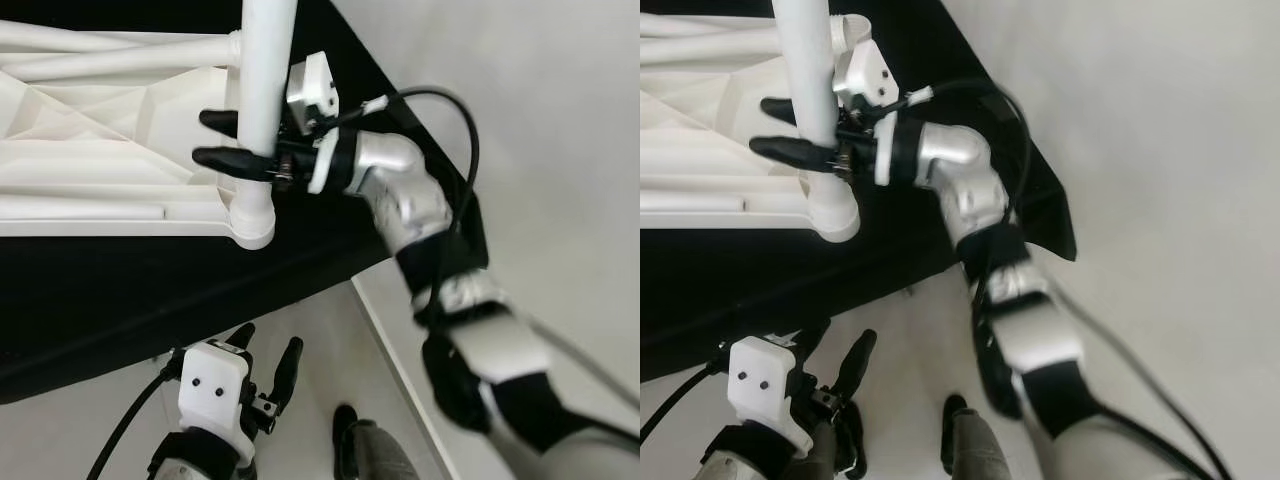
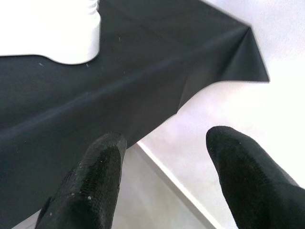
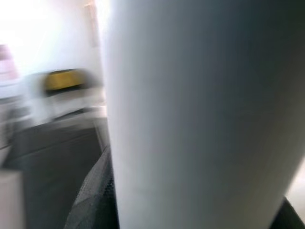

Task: Building children table

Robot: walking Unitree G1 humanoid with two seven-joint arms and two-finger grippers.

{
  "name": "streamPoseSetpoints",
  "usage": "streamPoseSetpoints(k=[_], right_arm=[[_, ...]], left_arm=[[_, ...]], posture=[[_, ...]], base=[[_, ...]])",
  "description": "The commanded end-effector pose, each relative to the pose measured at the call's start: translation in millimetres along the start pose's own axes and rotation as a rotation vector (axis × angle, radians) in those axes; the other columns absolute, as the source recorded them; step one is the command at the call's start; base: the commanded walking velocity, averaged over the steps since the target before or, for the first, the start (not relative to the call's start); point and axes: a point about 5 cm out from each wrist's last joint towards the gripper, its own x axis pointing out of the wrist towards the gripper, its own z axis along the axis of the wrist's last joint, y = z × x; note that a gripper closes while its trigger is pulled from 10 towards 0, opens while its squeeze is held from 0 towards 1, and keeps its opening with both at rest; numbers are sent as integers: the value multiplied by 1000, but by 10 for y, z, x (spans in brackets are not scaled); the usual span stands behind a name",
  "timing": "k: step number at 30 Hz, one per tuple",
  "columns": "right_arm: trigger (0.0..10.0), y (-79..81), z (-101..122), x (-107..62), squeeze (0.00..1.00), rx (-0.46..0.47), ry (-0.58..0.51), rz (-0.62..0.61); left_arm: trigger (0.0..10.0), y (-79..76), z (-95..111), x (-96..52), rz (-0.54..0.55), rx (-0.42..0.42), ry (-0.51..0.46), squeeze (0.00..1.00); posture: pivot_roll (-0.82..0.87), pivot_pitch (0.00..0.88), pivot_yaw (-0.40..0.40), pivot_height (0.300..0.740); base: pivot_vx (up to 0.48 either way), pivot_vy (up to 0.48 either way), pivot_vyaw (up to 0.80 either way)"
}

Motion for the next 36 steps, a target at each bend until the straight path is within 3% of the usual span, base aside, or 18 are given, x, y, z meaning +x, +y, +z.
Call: streamPoseSetpoints(k=[1, 2, 3, 5, 9, 11, 15, 16, 19, 20, 24, 25, 31, 36], right_arm=[[0, -153, -465, -286, 0, 28, 255, -315], [0, 36, -657, -483, 0, 74, 336, -454], [0, 258, -756, -585, 0, 125, 391, -492], [0, 465, -790, -541, 0, 166, 400, -483], [0, 431, -762, -389, 0, 163, 368, -486], [0, 431, -762, -389, 0, 163, 368, -486], [0, 463, -688, -195, 0, 158, 342, -479], [4314, 483, -645, -161, 0, 148, 339, -469], [4314, 502, -612, -162, 0, 124, 363, -465], [10000, 490, -585, -195, 0, 97, 388, -469], [10000, 469, -579, -211, 0, 96, 384, -471], [10000, 439, -543, -214, 1000, 115, 335, -450], [10000, 337, -393, -233, 1000, 124, 183, -369], [10000, 283, -362, -296, 1000, 105, 158, -359]], left_arm=[[10000, -17, -15, -49, 3, -4, 25, 0], [10000, -4, -8, -48, 5, -6, 24, 0], [10000, 3, -4, -45, 4, -7, 24, 0], [10000, 3, -14, -34, -8, -9, 27, 0], [10000, 8, -27, -18, -16, -6, 30, 0], [10000, 8, -27, -18, -16, -6, 30, 0], [10000, 32, -27, -9, -3, 1, 24, 0], [10000, 40, -24, -4, 2, 3, 22, 0], [10000, 47, -22, 0, 5, 4, 21, 0], [10000, 59, -22, 10, 6, 5, 21, 0], [10000, 68, -25, 18, 6, 6, 21, 0], [10000, 81, -29, 34, 4, 8, 20, 0], [10000, 126, -44, 82, 9, 12, 15, 0], [10000, 148, -53, 103, 14, 13, 13, 0]], posture=[[58, 390, -119, 740], [63, 404, -93, 740], [54, 410, -92, 740], [50, 390, -81, 740], [50, 380, -86, 740], [50, 380, -86, 740], [53, 377, -91, 740], [53, 376, -89, 740], [53, 376, -88, 740], [46, 369, -86, 740], [43, 365, -83, 740], [40, 357, -79, 740], [32, 337, -75, 740], [25, 328, -73, 740]], base=[[0, 0, 0], [0, 0, 0], [0, 0, 0], [0, 0, 0], [0, 0, 0], [0, 0, 0], [0, 0, 0], [0, 0, 0], [0, 0, 0], [0, 0, 0], [0, 0, 0], [0, 0, 0], [0, 0, 0], [0, 0, 0]])
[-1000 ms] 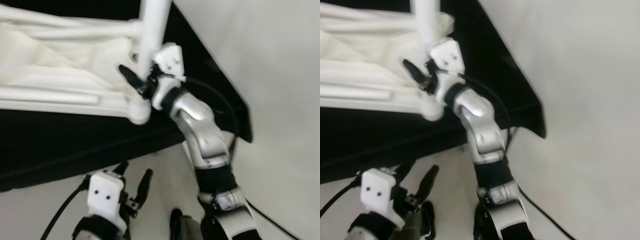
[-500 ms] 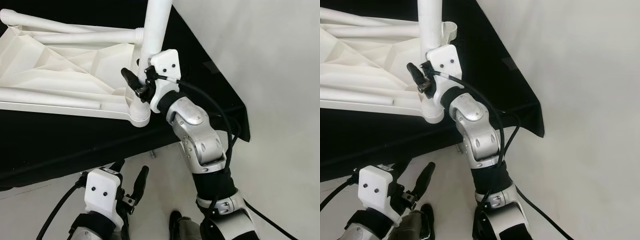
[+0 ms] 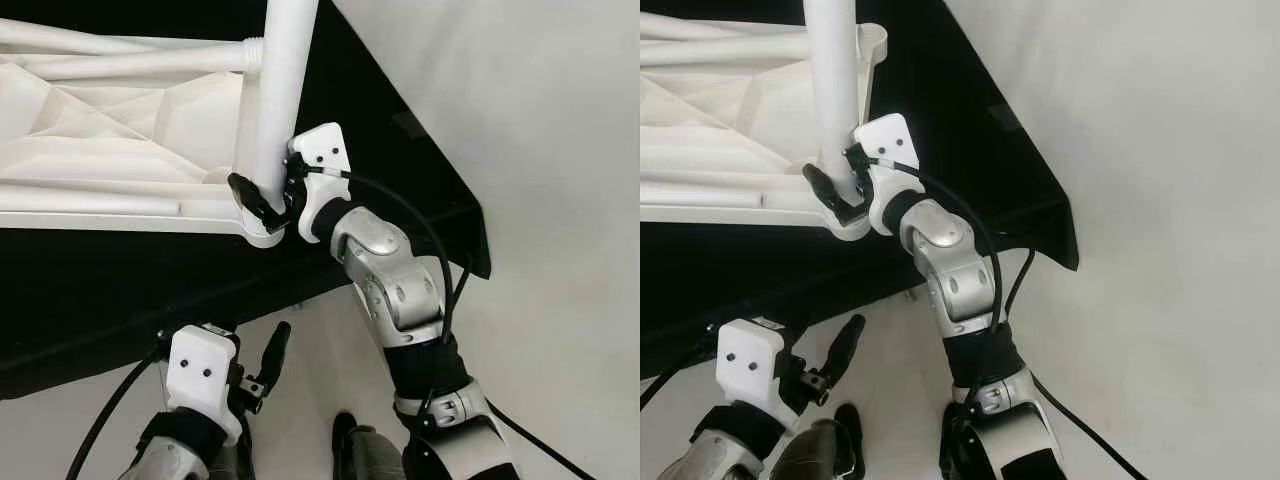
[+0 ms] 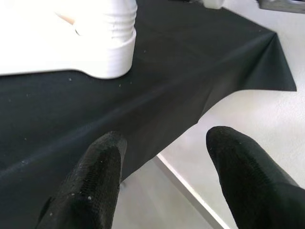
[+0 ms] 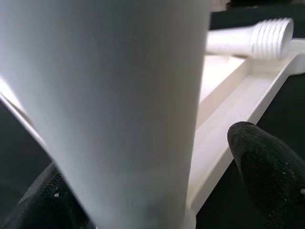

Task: Building children table

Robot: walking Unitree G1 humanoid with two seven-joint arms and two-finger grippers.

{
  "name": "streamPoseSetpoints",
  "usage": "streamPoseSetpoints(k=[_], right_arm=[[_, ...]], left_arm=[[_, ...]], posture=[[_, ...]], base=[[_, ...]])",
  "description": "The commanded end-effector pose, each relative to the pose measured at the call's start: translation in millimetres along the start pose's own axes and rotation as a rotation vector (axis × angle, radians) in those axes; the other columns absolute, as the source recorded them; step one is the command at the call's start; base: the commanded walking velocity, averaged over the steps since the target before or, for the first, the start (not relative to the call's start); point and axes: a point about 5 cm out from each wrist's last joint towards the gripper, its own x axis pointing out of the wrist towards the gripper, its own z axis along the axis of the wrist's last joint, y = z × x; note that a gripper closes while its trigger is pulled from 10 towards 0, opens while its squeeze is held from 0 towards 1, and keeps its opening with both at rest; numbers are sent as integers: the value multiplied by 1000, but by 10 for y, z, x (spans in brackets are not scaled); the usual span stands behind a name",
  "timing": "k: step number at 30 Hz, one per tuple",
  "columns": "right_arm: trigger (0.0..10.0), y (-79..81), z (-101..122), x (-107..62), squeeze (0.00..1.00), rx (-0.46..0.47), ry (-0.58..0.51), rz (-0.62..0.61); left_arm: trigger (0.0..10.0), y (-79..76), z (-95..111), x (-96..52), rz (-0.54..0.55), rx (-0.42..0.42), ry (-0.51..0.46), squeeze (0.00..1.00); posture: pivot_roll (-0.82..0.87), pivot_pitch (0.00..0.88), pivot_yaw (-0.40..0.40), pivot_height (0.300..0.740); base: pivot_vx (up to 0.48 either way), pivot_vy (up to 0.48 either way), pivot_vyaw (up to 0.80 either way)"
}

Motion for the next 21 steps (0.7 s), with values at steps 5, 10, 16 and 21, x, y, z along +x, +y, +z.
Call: streamPoseSetpoints(k=[5, 10, 16, 21], right_arm=[[10000, -74, -107, -205, 1000, 9, 0, 25], [10000, -140, -209, -316, 1000, -17, 42, -36], [10000, -96, -370, -457, 0, -84, 94, -35], [10000, -83, -463, -588, 0, -129, 136, -24]], left_arm=[[10000, 63, -73, 17, 29, -4, 24, 0], [10000, 128, -92, 54, 65, 7, 23, 0], [10000, 214, -122, 81, 120, 45, 34, 0], [10000, 335, -153, 77, 221, 81, 47, 0]], posture=[[14, 303, -66, 740], [11, 287, -58, 740], [2, 259, -50, 740], [-12, 235, -45, 740]], base=[[0, 0, 0], [0, 0, 0], [0, 0, 0], [0, 0, 0]])
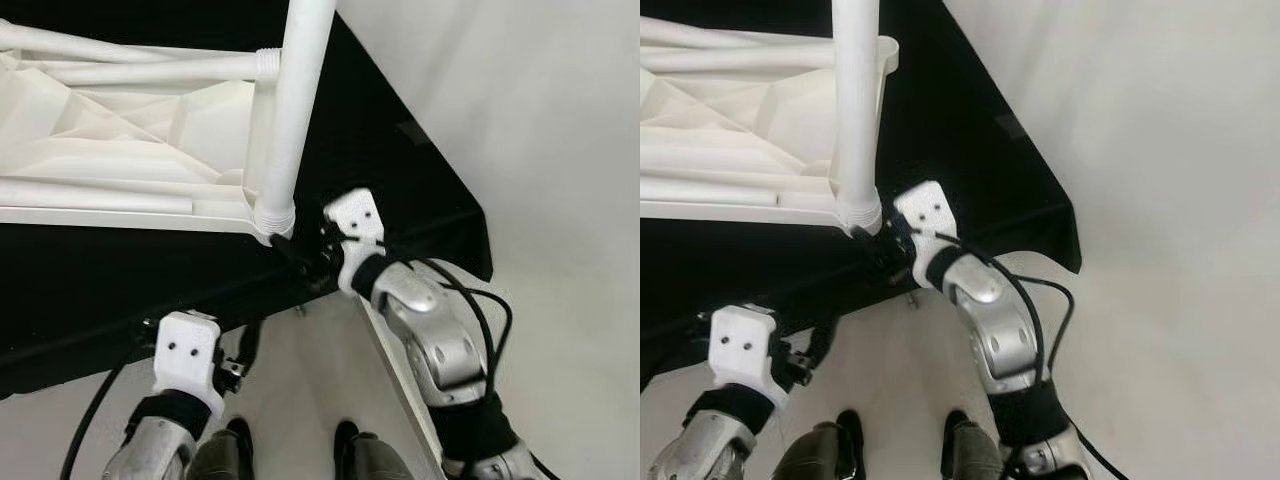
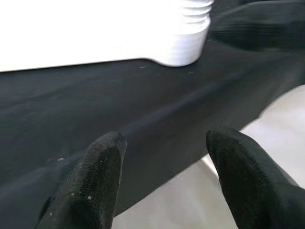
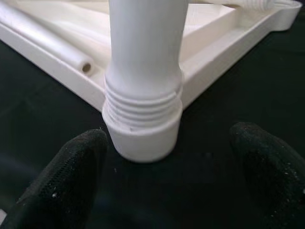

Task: Building children table

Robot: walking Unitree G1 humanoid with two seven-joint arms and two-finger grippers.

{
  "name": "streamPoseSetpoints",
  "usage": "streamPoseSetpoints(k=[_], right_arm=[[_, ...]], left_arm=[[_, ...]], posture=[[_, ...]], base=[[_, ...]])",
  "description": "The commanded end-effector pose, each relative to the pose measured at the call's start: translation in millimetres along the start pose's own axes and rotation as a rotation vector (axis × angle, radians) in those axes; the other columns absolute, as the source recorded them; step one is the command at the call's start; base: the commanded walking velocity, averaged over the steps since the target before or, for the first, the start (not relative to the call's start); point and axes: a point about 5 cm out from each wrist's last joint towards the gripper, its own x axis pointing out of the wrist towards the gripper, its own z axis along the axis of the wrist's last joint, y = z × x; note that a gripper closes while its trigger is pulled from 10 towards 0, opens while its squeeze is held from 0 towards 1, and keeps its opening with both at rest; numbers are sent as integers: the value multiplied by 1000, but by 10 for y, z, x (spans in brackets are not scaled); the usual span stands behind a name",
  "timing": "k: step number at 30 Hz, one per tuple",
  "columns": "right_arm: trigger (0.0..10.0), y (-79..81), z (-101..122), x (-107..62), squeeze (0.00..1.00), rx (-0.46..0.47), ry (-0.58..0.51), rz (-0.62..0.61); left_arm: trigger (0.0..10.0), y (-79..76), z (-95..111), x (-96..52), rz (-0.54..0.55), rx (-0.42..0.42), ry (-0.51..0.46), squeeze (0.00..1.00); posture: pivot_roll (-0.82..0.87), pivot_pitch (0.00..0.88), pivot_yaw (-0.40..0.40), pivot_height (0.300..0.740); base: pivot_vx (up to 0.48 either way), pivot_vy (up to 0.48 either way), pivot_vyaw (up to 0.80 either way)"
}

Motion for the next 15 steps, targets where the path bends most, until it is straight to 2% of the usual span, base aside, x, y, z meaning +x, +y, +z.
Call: streamPoseSetpoints(k=[1, 4, 9, 15], right_arm=[[10000, 42, 9, -28, 0, -11, -12, 14], [10000, -87, -118, -138, 0, -49, 38, -64], [10000, -163, -208, -206, 0, -35, 60, -116], [10000, -169, -275, -274, 0, -8, 65, -132]], left_arm=[[10000, 31, -59, -23, 34, 7, 24, 0], [10000, 126, -123, 9, 105, 26, 62, 0], [10000, 167, -134, 49, 125, 54, 54, 0], [10000, 174, -139, 104, 117, 114, 41, 0]], posture=[[-12, 235, -45, 740], [-14, 215, -46, 740], [-24, 191, -39, 740], [-28, 164, -28, 740]], base=[[0, 0, 0], [0, 480, 0], [0, 464, 0], [0, 0, 0]])
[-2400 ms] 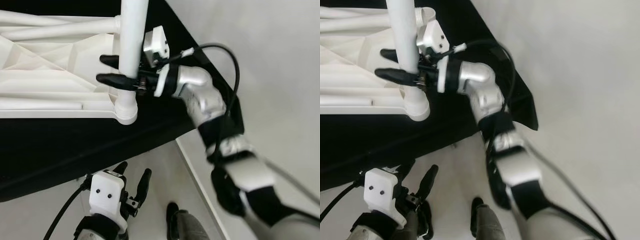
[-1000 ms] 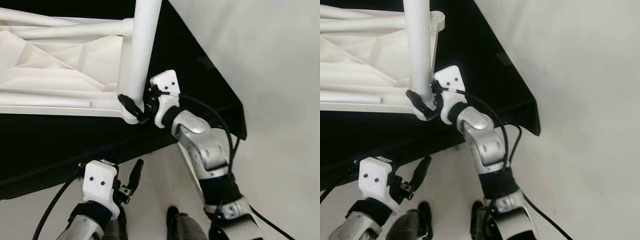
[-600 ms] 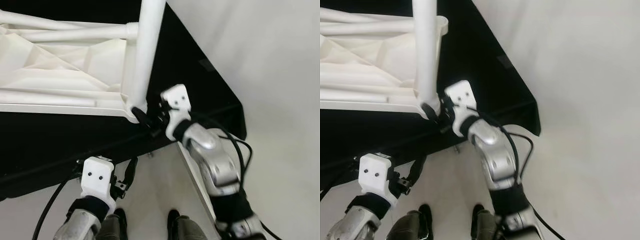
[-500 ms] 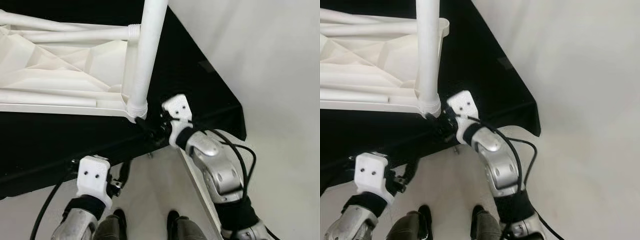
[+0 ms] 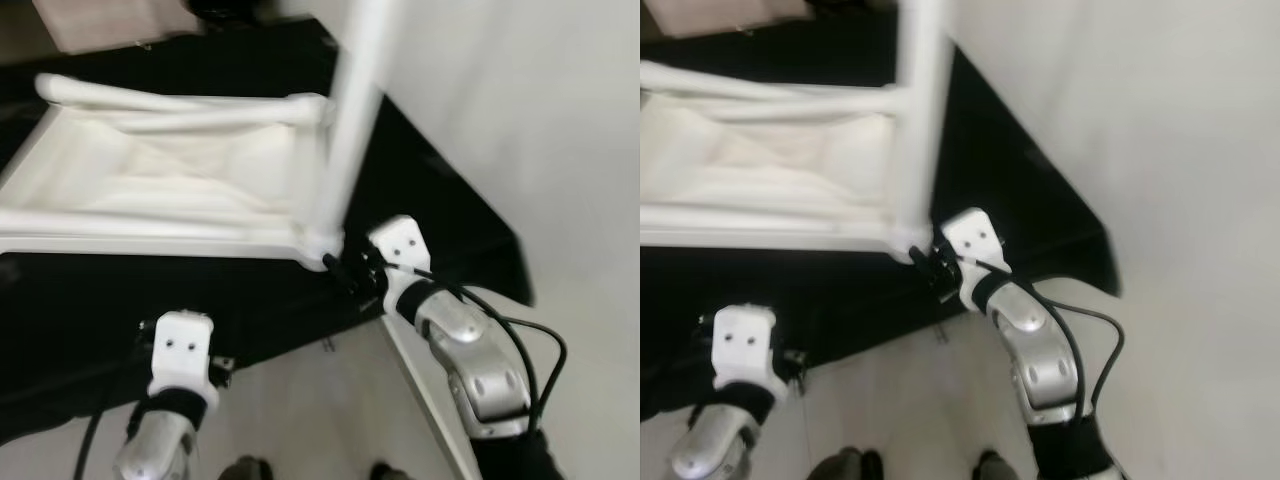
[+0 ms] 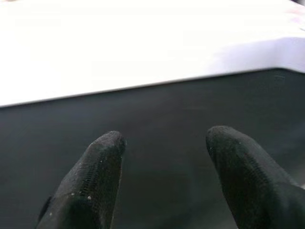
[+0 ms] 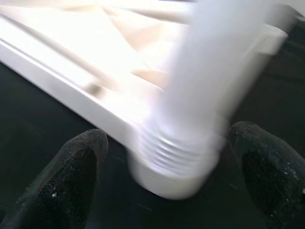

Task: Building children table

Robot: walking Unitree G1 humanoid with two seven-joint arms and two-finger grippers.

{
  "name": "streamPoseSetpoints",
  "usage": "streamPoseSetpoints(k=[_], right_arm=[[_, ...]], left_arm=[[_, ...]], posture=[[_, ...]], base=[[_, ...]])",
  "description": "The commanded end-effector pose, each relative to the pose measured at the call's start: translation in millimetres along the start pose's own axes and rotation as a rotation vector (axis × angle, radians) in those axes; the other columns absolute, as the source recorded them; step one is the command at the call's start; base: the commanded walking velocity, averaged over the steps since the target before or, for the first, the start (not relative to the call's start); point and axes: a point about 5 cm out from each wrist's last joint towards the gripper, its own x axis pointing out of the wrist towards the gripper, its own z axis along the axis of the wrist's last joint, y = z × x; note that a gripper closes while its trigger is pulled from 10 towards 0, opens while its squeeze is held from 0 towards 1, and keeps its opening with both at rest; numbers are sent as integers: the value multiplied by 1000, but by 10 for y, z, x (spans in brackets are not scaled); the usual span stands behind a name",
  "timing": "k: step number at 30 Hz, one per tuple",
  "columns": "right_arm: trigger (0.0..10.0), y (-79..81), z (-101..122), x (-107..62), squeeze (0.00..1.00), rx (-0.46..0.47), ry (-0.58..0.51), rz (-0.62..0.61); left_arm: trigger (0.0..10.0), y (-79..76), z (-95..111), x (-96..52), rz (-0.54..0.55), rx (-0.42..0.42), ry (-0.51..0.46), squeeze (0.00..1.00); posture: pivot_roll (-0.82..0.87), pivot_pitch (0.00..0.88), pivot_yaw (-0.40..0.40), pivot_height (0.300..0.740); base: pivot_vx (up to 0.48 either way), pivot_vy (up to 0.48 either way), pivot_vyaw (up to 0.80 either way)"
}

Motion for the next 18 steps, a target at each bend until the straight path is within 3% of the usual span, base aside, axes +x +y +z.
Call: streamPoseSetpoints(k=[1, 6, 13, 18], right_arm=[[10000, -26, -34, -40, 0, 10, -1, -9], [10000, -58, -30, -25, 0, 13, -3, -31], [10000, -302, 15, 80, 0, 17, 16, -186], [10000, -471, 140, 227, 0, 130, -4, -305]], left_arm=[[10000, -30, -43, -10, -10, 18, 10, 0], [10000, -37, -42, 3, -10, 59, 2, 0], [10000, -105, -18, -25, -41, 122, -7, 0], [10000, -207, 17, -97, -87, 124, -13, 0]], posture=[[-28, 164, -28, 740], [-24, 149, -24, 740], [-23, 149, -18, 740], [-20, 161, -9, 740]], base=[[0, 0, 0], [0, 0, 0], [0, 0, 0], [0, 0, 0]])
